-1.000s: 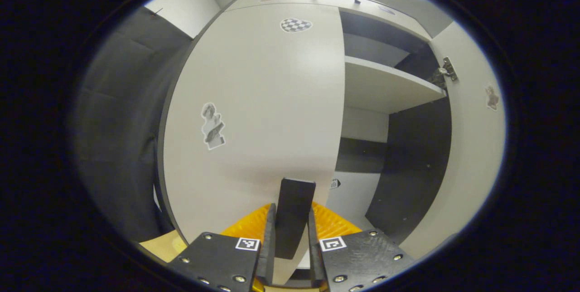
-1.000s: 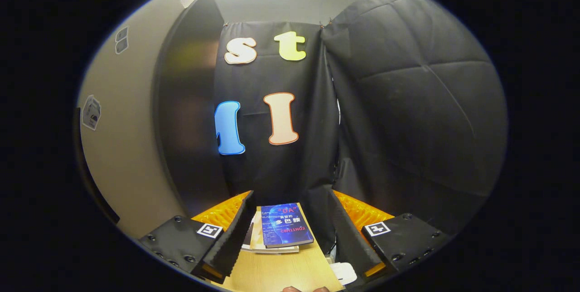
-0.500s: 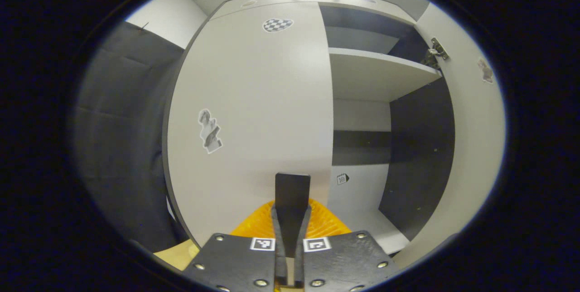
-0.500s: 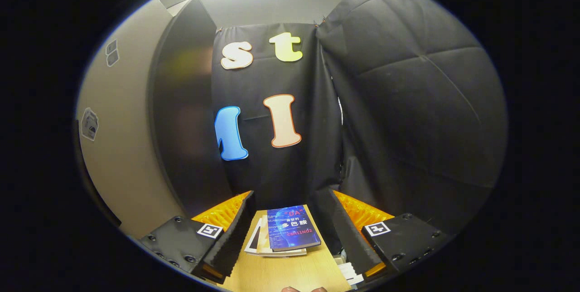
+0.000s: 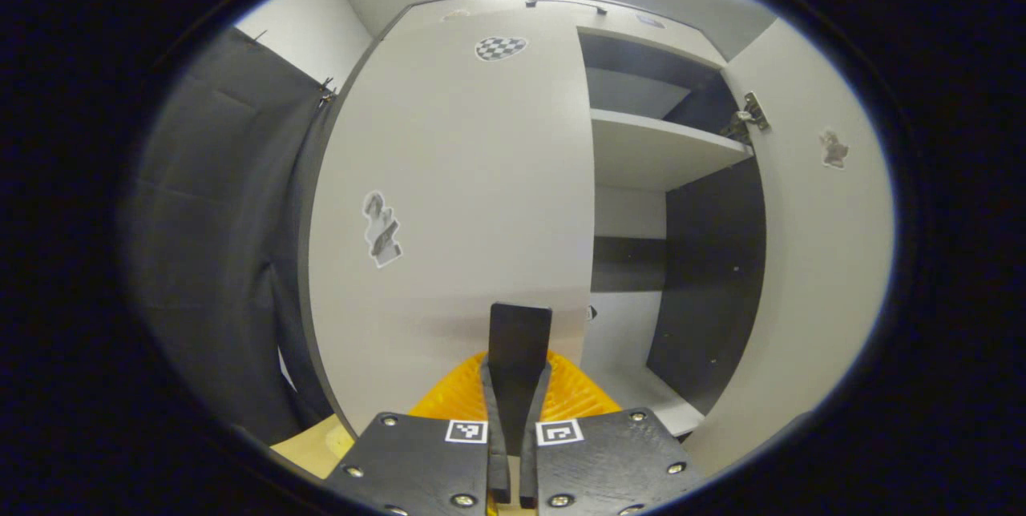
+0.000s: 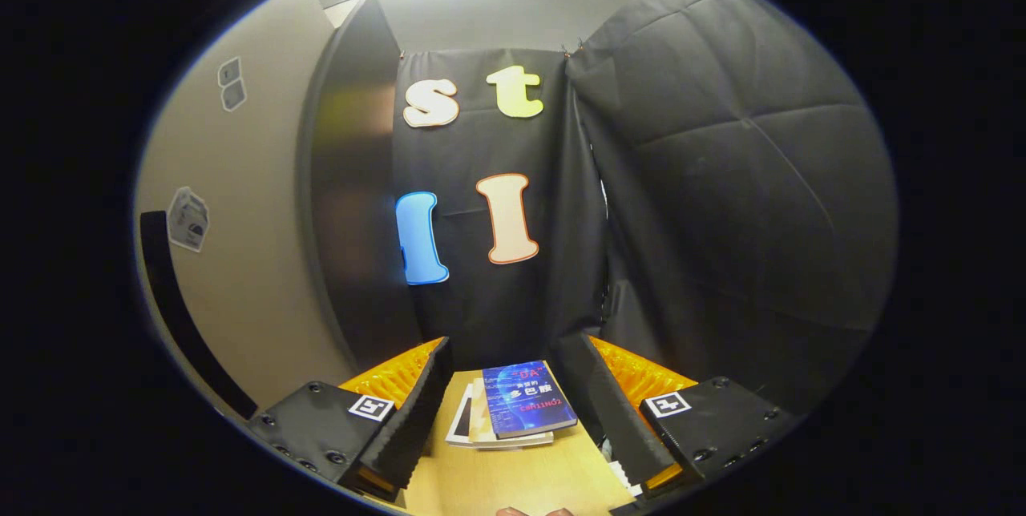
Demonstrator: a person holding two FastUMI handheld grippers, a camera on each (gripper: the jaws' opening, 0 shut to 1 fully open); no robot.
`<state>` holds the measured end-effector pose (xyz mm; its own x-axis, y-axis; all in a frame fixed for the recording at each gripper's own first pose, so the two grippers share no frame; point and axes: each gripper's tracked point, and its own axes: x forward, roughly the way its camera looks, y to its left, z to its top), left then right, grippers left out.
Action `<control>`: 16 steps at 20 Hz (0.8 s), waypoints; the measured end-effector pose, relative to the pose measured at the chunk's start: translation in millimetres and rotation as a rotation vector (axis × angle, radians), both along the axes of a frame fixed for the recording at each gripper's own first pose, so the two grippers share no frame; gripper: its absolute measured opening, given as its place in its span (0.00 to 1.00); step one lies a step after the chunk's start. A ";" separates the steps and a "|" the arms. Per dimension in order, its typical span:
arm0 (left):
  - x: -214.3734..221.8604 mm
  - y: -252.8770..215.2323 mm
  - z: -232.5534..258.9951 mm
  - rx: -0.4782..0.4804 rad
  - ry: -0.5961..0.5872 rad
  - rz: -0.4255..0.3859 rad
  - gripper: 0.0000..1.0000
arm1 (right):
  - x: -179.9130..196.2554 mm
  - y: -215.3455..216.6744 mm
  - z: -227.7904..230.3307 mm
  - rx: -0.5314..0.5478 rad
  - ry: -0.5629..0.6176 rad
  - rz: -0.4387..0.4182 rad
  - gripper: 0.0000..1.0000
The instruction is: Open the right door of the double-door shoe cabinet with the right hand, and open the left door with the left hand.
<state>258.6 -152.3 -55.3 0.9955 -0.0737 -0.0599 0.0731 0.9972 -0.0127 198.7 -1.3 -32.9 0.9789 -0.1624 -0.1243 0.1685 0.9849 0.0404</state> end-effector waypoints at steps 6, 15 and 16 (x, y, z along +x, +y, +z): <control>-9.7 2.2 15.3 -0.026 0.015 -0.091 0.07 | -54.4 37.4 4.5 -0.008 0.005 -0.051 0.98; -21.8 9.2 25.6 -0.029 -0.007 -0.189 0.07 | -131.4 85.9 2.2 -0.062 0.008 -0.097 0.98; -24.6 12.1 25.3 -0.025 -0.015 -0.197 0.07 | -137.8 89.2 -0.7 -0.061 0.010 -0.103 0.98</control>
